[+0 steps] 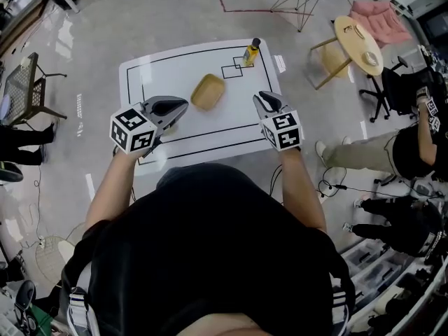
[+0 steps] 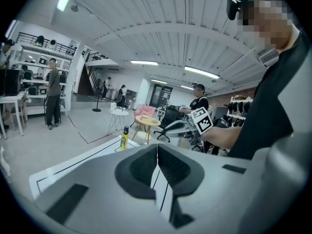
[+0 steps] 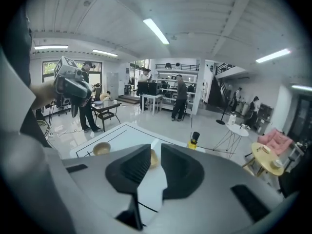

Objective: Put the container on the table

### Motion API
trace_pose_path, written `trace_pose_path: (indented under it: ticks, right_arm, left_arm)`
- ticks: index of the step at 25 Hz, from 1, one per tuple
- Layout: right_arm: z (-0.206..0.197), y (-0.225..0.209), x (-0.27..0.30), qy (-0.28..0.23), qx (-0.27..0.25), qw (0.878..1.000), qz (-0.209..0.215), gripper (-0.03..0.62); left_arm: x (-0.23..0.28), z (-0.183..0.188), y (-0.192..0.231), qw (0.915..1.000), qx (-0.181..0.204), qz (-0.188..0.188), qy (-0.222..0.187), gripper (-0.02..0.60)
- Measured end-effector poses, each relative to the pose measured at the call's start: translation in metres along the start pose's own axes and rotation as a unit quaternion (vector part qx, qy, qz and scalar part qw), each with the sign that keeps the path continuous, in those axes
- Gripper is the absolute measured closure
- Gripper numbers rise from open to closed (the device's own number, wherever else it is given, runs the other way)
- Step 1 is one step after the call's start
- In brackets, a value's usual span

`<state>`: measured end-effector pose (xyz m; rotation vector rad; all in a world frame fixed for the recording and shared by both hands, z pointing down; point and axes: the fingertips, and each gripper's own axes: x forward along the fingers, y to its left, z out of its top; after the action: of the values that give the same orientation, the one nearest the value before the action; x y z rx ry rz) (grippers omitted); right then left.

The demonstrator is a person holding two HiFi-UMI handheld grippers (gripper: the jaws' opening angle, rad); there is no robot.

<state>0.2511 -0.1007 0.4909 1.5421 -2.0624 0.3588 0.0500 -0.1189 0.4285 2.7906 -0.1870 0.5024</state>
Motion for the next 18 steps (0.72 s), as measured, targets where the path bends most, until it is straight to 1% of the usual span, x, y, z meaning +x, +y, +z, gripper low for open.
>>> trace_pose_path:
  ticks: [3,7,13,18]
  right_arm:
    - [0.009,-0.009,-0.012,-0.017,0.009,1.0,-0.016,0.531]
    - [0.015,-0.016,-0.023,-0.026,0.02,0.999,-0.032,0.537]
    - [0.021,-0.018,-0.033,-0.044,0.029,0.998,-0.038,0.54]
    - [0.024,-0.017,-0.039,-0.053,0.039,0.997,-0.039,0.54]
  left_arm:
    - [0.005,0.003,-0.005,0.9999,0.009,-0.006,0.002,0.572]
    - [0.001,0.008,-0.003,0.9999,0.014,-0.002,-0.002,0.572]
    - [-0.006,0.009,0.0,0.9998,0.014,0.008,-0.006,0.573]
    - [-0.005,0.009,0.0,0.9999,0.013,0.008,-0.008,0.572]
